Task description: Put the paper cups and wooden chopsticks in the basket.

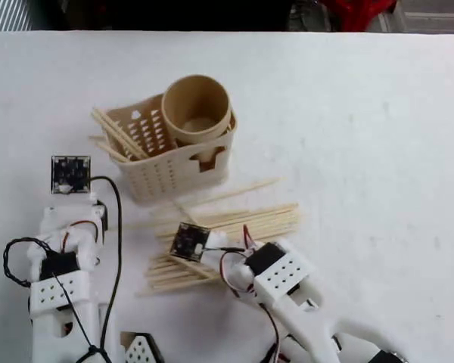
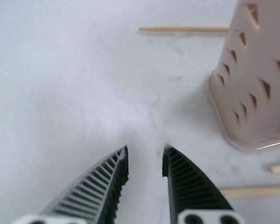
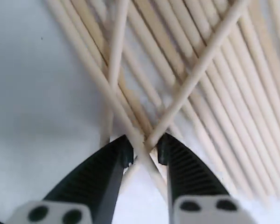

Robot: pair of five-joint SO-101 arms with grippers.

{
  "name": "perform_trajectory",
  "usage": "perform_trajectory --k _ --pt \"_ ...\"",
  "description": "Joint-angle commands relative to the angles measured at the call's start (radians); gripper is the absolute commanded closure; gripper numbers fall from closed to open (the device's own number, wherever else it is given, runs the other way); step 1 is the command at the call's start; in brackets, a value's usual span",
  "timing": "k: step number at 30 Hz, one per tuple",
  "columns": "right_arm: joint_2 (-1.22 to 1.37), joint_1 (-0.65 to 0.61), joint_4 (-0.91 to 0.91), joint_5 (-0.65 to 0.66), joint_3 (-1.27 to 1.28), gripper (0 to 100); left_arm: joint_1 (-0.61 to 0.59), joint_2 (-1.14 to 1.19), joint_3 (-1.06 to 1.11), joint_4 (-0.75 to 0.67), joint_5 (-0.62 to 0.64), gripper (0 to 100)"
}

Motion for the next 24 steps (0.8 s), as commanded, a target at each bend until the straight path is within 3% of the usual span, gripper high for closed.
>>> perform_trajectory --k 1,9,18,24 --pt "0.013 0.012 0.008 -0.009 -0.031 98.9 0.012 0.007 -0.005 -0.020 -0.012 86" --pt "0.005 0.186 0.191 -0.002 -0.414 98.2 0.012 0.007 -0.005 -0.020 -0.012 86" --pt "0.005 0.191 0.394 -0.058 -0.822 98.2 0.012 0.007 -0.005 -0.021 -0.012 86" --pt "0.012 0.193 0.447 -0.057 -0.887 98.2 0.012 0.007 -0.005 -0.021 -0.012 86"
